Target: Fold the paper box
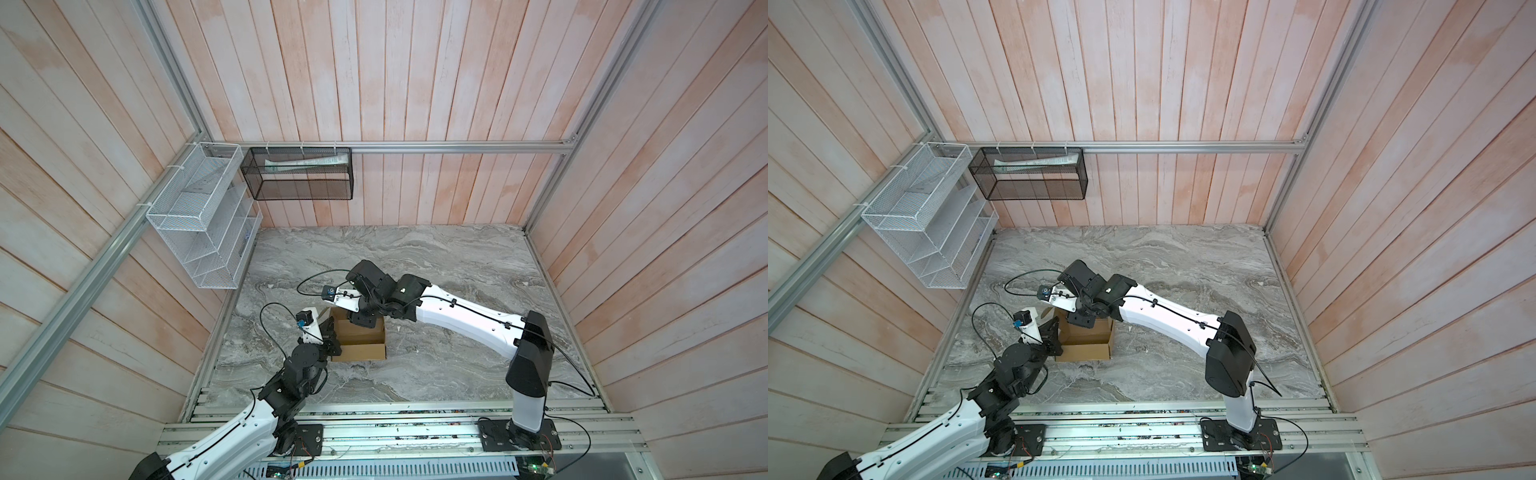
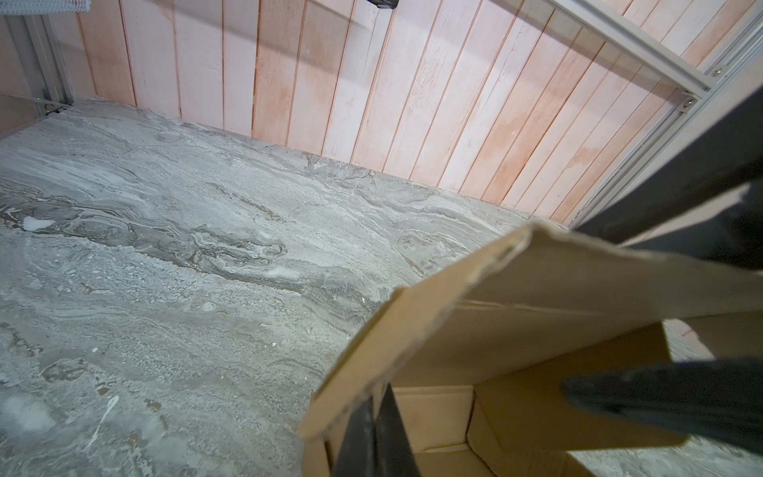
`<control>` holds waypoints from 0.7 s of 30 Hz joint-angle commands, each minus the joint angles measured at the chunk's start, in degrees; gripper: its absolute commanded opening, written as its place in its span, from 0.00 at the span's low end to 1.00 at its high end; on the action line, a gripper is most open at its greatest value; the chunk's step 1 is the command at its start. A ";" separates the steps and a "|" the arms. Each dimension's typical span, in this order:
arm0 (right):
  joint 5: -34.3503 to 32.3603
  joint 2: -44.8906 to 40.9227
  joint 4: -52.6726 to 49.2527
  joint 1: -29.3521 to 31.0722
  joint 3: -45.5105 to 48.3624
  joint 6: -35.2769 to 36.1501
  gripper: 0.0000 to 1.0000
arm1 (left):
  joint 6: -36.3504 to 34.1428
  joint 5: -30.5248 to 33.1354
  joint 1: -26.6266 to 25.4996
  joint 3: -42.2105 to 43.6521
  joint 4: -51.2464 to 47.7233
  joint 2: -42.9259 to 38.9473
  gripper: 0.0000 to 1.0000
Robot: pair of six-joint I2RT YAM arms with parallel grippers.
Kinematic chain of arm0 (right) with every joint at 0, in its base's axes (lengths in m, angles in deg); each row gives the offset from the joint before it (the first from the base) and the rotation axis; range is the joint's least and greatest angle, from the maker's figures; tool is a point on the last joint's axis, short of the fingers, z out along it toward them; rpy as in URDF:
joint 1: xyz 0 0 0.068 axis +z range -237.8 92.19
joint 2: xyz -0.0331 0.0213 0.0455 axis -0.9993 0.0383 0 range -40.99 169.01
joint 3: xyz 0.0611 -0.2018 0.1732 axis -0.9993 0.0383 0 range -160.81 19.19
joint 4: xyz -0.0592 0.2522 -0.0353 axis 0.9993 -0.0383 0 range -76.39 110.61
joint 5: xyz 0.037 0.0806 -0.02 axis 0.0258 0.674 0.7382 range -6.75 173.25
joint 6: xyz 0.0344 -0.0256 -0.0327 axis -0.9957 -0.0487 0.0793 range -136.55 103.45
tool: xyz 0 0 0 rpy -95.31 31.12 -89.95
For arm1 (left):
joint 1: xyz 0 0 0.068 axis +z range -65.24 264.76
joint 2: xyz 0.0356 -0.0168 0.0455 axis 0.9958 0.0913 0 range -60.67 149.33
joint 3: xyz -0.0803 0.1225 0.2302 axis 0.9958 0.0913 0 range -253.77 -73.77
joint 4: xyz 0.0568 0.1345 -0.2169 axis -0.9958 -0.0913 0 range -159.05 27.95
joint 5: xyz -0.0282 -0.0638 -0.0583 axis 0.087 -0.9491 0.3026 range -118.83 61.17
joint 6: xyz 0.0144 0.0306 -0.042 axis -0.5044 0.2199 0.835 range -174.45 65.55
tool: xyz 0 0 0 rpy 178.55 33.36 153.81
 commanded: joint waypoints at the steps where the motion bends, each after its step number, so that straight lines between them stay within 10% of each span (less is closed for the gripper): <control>1: 1.58 0.90 -2.05 -0.23 -1.78 0.45 0.35 | -0.52 0.38 -0.37 0.81 -3.58 -0.09 0.00; 21: 4.80 -0.63 0.84 0.48 5.77 -2.27 0.10 | 2.36 -0.27 -0.38 1.00 -8.18 -5.69 0.11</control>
